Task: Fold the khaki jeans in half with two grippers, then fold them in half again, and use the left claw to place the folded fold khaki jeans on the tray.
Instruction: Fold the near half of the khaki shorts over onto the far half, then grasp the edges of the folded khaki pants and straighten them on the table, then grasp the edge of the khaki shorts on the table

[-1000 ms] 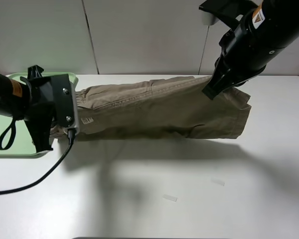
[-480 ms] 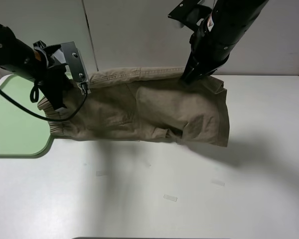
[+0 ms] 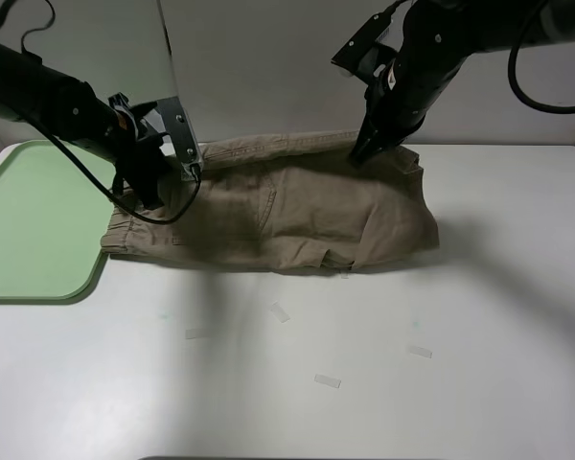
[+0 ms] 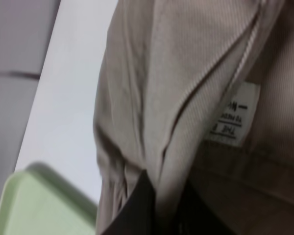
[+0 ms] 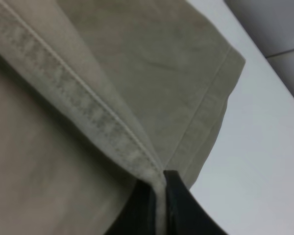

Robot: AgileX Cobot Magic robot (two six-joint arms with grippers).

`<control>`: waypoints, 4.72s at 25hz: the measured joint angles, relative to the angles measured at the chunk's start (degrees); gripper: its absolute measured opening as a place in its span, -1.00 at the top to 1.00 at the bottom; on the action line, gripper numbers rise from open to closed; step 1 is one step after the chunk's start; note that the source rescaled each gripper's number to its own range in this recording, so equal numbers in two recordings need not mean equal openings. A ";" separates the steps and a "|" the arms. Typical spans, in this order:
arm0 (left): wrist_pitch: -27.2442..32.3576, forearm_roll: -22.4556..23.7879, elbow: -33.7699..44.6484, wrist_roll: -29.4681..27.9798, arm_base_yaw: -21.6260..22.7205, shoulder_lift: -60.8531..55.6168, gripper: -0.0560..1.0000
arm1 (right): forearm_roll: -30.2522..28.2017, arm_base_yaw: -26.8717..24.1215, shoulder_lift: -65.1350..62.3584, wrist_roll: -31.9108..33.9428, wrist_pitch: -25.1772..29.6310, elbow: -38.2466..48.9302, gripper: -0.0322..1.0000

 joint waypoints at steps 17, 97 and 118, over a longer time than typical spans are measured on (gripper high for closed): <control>-11.94 -1.16 0.00 -1.97 0.18 4.63 -0.70 | 0.81 -2.00 1.90 0.00 -4.20 0.00 -0.62; 62.88 -14.50 34.73 -46.72 0.18 -107.03 -0.95 | 28.25 -2.00 -5.37 1.35 23.02 -0.11 -1.00; 62.69 -14.50 34.73 -46.77 15.30 -107.03 -0.95 | 28.37 -2.00 -5.37 1.35 22.24 -0.11 -1.00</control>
